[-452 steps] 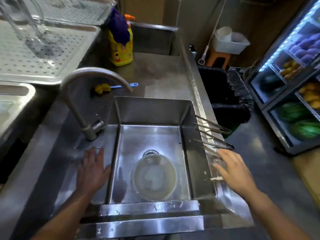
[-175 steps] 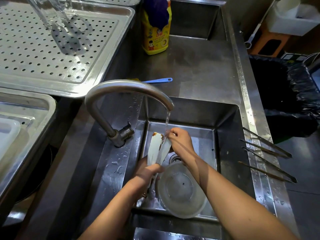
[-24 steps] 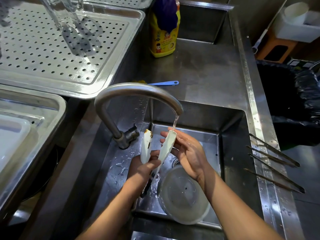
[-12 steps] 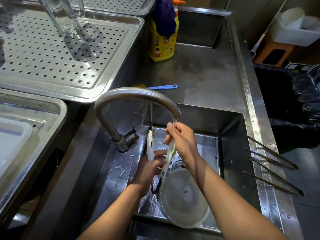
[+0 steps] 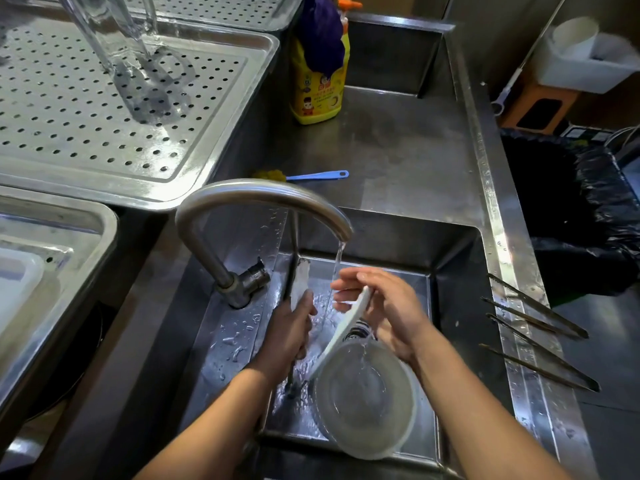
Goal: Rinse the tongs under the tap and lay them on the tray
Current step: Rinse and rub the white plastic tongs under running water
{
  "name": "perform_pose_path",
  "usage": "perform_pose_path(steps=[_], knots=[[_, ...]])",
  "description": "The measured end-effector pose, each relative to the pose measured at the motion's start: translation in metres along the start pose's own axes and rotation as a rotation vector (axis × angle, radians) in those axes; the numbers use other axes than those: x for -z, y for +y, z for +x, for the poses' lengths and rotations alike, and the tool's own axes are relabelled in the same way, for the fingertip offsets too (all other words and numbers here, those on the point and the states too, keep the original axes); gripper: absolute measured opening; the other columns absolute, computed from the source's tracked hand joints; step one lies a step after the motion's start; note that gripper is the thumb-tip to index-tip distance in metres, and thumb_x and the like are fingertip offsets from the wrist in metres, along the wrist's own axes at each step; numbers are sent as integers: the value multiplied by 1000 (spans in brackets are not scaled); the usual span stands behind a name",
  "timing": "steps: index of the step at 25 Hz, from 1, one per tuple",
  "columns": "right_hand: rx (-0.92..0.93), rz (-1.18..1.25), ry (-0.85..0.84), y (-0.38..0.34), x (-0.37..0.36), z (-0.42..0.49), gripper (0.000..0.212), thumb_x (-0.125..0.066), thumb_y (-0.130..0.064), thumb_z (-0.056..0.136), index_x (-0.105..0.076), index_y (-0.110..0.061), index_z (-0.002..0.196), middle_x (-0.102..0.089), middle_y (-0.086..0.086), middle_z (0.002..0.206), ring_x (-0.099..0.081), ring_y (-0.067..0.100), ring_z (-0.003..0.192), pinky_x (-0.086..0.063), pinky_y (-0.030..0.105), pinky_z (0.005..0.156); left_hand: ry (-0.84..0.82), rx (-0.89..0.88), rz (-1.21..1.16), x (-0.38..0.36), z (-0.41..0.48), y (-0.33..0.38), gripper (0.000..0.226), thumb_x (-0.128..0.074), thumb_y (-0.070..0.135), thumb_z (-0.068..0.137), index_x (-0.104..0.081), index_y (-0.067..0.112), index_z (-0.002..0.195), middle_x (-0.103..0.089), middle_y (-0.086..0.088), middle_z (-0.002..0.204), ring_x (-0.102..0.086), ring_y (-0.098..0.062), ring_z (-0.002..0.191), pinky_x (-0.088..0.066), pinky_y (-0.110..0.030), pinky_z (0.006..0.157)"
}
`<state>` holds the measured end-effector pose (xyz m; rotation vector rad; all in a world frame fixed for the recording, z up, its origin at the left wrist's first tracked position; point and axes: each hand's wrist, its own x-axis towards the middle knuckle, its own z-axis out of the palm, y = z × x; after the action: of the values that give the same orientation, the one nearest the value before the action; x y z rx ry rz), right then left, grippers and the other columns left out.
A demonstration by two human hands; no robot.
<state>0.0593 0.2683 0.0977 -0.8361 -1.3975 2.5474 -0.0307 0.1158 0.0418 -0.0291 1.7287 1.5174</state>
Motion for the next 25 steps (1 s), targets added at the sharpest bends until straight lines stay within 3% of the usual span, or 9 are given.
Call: perform_pose_path(steps=[2, 4, 8, 12, 15, 19, 21, 23, 25], knots=[[112, -666, 269, -9, 6, 13, 19, -57, -16, 96, -76, -13, 92, -78, 8, 91, -68, 24, 86, -53, 37, 79, 23, -50, 80, 7, -4, -5, 28, -65, 45, 82, -56, 21, 73, -38, 12, 50, -33, -9, 41, -24, -22, 44], [215, -1115, 297, -2, 3, 18, 24, -56, -29, 98, -74, -14, 91, -75, 2, 90, -66, 20, 88, -50, 41, 80, -3, -111, 120, 10, -10, -10, 19, -65, 39, 78, -58, 23, 69, -42, 13, 49, -38, -7, 42, -25, -28, 48], [116, -749, 94, 30, -27, 13, 28, -62, -34, 96, -72, -16, 115, -73, -10, 117, -66, 3, 101, -44, 4, 83, -44, -193, 223, 0, -15, -18, 16, -63, 46, 78, -62, 37, 66, -48, 14, 45, -40, -1, 42, -28, -30, 47], [88, -406, 357, 35, -38, 24, 17, -61, -25, 97, -73, -13, 95, -79, 6, 81, -75, 20, 79, -58, 30, 70, -87, -264, 179, -10, -19, -26, 23, -64, 56, 71, -68, 35, 79, -62, 11, 55, -53, -3, 51, -41, -36, 52], [92, -292, 284, 44, -39, 19, 12, -57, -17, 100, -68, -19, 101, -79, 9, 91, -74, 16, 81, -58, 24, 67, -67, -330, 183, -10, -18, -25, 31, -64, 49, 75, -70, 24, 92, -72, 7, 75, -64, -7, 69, -48, -35, 68], [134, -656, 250, 51, -36, 15, 8, -67, -23, 93, -68, -15, 97, -71, -9, 85, -69, 11, 82, -53, 20, 70, -23, -362, 280, -7, -12, -19, 23, -58, 49, 77, -68, 39, 95, -75, 10, 85, -66, -4, 75, -52, -35, 72], [47, -419, 370, 37, -31, 24, 30, -58, -36, 99, -68, -12, 84, -73, 1, 74, -71, 18, 72, -57, 29, 65, -81, -351, 214, -12, -13, -20, 35, -63, 48, 77, -69, 27, 104, -76, 3, 94, -68, -14, 82, -51, -40, 78], [9, -168, 334, 33, -35, 22, 21, -60, -28, 98, -68, -11, 89, -78, 9, 78, -75, 21, 73, -60, 31, 63, -79, -363, 168, -16, -14, -19, 45, -64, 46, 77, -67, 16, 111, -75, -9, 106, -70, -28, 100, -53, -49, 91], [42, -223, 193, 43, -41, 13, 14, -70, -11, 85, -68, -13, 99, -80, 7, 91, -75, 20, 86, -58, 25, 65, -71, -399, 157, -15, -14, -18, 42, -63, 43, 77, -67, 14, 107, -75, -9, 103, -70, -25, 100, -54, -48, 90]])
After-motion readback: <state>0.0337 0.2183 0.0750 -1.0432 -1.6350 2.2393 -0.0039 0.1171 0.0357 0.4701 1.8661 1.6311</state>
